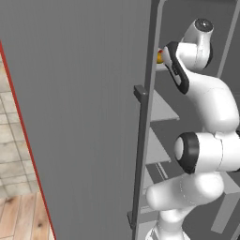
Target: Take the oranges from the second highest rack and move them to the highest rack where the bell pepper and steak are located, to maximize freezer space. Close the freezer door after rearranging.
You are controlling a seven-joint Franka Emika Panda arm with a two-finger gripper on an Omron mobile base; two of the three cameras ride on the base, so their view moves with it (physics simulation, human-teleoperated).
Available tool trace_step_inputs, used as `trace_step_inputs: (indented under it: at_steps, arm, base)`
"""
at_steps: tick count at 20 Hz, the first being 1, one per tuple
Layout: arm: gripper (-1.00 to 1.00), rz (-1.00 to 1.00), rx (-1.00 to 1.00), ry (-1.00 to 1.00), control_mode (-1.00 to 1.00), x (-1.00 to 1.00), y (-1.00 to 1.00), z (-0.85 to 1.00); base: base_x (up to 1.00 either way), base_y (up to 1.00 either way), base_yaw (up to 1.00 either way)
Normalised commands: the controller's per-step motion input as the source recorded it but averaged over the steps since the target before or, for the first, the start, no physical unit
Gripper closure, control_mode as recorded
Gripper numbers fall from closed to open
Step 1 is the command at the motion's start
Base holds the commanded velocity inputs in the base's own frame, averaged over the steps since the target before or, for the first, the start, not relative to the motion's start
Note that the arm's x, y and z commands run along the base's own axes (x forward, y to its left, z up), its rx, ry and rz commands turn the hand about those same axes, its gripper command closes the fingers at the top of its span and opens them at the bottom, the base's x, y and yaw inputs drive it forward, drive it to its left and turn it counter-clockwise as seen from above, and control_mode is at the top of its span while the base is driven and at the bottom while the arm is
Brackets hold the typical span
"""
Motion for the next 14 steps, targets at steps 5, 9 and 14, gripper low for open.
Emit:
trace_step_inputs:
  at_steps: [5,9,14]
  arm:
    - [1.00,0.00,0.00,0.00,-1.00,0.44,0.00,-0.01]
    - [1.00,0.00,0.00,0.00,-1.00,0.44,-0.01,0.00]
    - [1.00,0.00,0.00,0.00,-1.00,0.28,-0.04,-0.01]
  base:
    - [0.00,0.00,0.00]
    - [0.00,0.00,0.00]
    - [0.00,0.00,0.00]
